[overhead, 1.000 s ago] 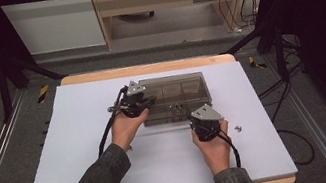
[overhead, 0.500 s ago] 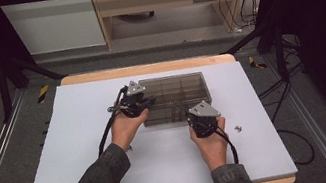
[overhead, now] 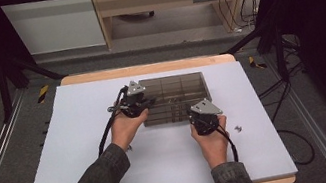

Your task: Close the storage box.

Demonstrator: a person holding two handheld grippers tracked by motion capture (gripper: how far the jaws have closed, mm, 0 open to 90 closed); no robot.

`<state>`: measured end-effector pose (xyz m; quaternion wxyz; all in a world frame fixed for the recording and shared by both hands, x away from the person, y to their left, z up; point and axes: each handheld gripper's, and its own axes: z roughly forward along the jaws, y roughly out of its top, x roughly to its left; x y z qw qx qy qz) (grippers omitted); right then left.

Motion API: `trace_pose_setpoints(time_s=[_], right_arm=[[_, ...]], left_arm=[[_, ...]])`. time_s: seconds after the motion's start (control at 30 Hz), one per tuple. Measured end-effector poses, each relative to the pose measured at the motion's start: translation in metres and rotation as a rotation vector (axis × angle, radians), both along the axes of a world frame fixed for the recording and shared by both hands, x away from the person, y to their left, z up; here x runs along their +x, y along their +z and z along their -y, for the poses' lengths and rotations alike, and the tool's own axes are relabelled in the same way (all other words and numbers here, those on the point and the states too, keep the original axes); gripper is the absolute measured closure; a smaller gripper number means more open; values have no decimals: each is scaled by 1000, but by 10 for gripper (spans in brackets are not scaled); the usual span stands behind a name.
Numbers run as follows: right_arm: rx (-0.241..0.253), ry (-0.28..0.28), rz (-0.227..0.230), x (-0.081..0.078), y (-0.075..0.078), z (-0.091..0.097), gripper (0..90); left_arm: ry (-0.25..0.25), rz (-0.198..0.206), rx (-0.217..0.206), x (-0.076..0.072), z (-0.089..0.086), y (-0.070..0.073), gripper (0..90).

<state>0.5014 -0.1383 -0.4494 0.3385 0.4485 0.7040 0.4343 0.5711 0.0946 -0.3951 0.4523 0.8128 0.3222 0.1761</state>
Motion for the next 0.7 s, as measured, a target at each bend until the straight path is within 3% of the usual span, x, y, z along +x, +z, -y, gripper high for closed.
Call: trace_pose_setpoints(time_s=[0.37,0.5,0.7], right_arm=[[-9,8,5,-3,1,0,900],[-42,54,17,-9,1,-2,900],[-151,131,16,-20,-2,-16,861]], left_arm=[[-3,10,-6,-2,-2,3,900],[-8,28,-1,-9,-12,8,900],[5,58,26,-22,-38,11,900]])
